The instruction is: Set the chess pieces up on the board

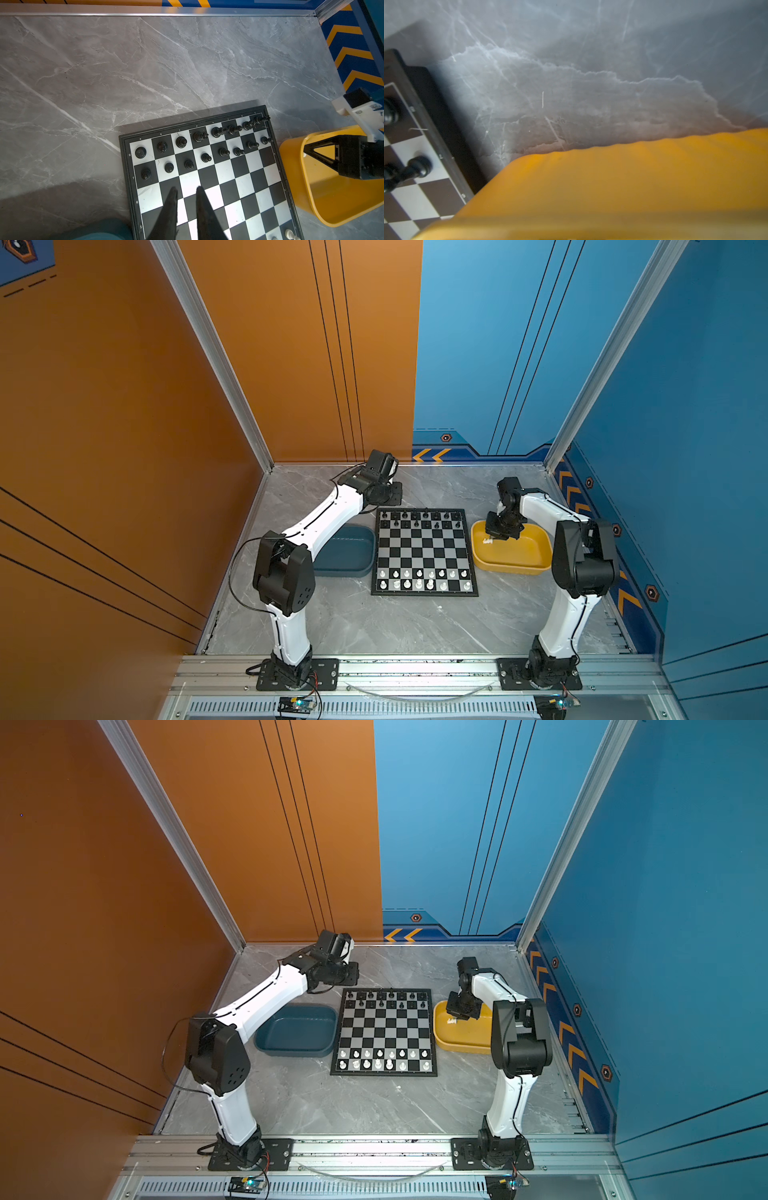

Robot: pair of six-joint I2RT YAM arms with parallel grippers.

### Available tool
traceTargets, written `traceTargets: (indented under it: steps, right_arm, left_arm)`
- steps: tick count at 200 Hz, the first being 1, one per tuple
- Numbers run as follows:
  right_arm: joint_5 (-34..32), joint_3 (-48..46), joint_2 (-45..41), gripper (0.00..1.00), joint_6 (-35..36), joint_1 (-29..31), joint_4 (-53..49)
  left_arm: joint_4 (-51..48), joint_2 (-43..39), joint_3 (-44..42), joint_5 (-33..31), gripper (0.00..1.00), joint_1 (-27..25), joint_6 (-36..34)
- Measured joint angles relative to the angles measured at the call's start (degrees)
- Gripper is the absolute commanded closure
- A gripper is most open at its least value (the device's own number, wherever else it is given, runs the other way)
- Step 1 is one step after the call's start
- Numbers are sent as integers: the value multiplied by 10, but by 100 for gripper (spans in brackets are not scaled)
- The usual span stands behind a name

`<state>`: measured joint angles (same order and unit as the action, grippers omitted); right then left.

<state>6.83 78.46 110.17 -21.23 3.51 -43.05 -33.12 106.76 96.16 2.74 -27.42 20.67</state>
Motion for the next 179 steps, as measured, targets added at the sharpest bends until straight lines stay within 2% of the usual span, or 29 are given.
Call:
traceTargets:
  steps: [49, 84, 110, 179]
  right_arm:
    - [-9, -2, -26, 87, 0, 1, -7]
    - [-12, -11, -53, 73, -10, 5, -10]
    - [-24, -38, -84, 66, -32, 19, -9]
    - [-64, -120, -143, 65, -125, 46, 36]
  left_arm:
    - [0, 0, 0, 4, 81, 0, 0]
    - [0, 0, 0, 7, 81, 0, 0]
    - [0, 0, 0, 10, 81, 0, 0]
    - [4, 11, 0, 31, 81, 0, 0]
